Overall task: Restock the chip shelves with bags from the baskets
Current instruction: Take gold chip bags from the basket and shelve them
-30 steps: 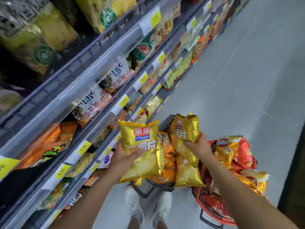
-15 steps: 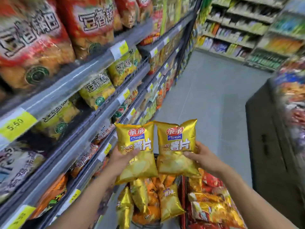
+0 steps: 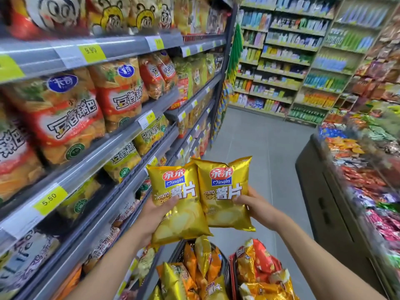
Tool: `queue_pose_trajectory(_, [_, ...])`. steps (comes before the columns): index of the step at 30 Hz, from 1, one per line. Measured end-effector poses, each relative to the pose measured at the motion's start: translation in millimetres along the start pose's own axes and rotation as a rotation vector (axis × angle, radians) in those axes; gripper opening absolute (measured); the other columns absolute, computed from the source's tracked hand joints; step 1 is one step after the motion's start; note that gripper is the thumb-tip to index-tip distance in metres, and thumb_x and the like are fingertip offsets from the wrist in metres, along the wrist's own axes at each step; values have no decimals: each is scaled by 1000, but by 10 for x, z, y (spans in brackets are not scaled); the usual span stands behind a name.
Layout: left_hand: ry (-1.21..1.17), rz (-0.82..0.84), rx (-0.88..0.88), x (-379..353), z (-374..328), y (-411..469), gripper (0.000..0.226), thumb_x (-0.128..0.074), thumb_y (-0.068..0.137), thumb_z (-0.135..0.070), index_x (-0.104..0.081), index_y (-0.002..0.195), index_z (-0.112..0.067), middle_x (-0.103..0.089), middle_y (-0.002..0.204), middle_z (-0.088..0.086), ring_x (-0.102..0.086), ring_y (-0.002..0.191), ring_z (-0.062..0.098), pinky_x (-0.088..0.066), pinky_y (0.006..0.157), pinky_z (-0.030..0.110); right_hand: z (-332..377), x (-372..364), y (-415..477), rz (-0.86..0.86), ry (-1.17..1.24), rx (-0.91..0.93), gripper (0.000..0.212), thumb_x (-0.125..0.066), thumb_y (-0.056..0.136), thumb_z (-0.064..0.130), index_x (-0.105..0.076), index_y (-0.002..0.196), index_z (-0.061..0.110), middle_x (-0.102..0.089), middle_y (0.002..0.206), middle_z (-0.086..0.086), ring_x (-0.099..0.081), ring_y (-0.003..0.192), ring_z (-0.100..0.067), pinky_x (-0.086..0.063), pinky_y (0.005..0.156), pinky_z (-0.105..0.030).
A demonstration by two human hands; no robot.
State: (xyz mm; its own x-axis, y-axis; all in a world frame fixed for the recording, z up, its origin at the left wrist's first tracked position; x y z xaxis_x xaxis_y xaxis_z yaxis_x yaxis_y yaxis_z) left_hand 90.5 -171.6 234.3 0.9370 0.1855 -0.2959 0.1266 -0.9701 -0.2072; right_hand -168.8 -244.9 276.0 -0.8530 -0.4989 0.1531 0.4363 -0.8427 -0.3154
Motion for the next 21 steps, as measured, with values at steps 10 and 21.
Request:
queue_pose_trajectory(10, [46, -75, -113, -348, -442, -264, 115, -100, 38, -62, -57, 136, -20, -78, 116, 9, -77, 102, 34, -64, 81, 50, 503, 216, -185, 6, -184, 216, 82, -92, 71, 35, -49, 140, 32, -71, 123, 15, -69, 112, -6, -58, 92, -29])
queue_pose_trajectory(21, [94, -312, -288, -662, -863, -1063, 77, -95, 64, -50, -59, 128, -27, -81, 105, -2, -79, 93, 24, -64, 79, 45, 906, 437, -521, 74, -175, 403, 73, -91, 74, 18, -52, 134, 27, -73, 118, 11, -71, 104, -3, -57, 78, -18])
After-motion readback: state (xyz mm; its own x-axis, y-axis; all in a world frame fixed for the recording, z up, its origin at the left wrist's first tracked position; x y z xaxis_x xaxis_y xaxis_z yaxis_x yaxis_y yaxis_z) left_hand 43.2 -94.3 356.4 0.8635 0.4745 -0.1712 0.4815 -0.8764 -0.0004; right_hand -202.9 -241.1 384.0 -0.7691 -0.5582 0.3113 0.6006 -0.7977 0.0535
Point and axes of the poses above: each hand's wrist, its own y-axis towards the middle knuckle, its own x-axis out of the back of the hand, z = x × y, the point moved 9 cm from there along y, towards the middle knuckle
